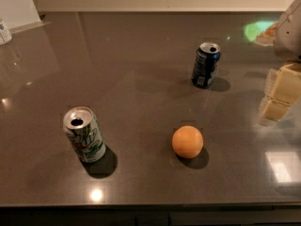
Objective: Move pepsi can near orange
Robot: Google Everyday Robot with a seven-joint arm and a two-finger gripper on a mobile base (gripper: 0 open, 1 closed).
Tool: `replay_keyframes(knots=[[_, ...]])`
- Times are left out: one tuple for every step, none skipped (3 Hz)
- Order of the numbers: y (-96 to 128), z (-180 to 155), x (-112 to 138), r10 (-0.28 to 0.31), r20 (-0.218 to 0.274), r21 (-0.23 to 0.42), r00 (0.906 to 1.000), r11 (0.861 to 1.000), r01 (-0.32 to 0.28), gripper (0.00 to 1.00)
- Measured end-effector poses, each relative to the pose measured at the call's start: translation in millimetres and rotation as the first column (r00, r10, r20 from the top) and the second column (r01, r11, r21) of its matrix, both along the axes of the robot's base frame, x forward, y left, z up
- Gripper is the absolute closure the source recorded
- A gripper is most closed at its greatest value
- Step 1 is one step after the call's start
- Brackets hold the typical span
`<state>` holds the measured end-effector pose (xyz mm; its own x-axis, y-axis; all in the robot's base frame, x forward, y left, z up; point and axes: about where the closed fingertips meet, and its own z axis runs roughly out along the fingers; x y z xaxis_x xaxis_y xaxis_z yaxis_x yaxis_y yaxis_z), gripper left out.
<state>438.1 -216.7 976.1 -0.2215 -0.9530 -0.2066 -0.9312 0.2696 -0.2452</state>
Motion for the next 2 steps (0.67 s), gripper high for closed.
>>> replay_keyframes(knots=[[0.0,0.0,0.0,0.0,0.0,0.0,1.0,1.0,0.0,0.0],[2.6,2.2,9.8,-0.013,0.013,0.028,0.9998,1.0,0.012,0.0]])
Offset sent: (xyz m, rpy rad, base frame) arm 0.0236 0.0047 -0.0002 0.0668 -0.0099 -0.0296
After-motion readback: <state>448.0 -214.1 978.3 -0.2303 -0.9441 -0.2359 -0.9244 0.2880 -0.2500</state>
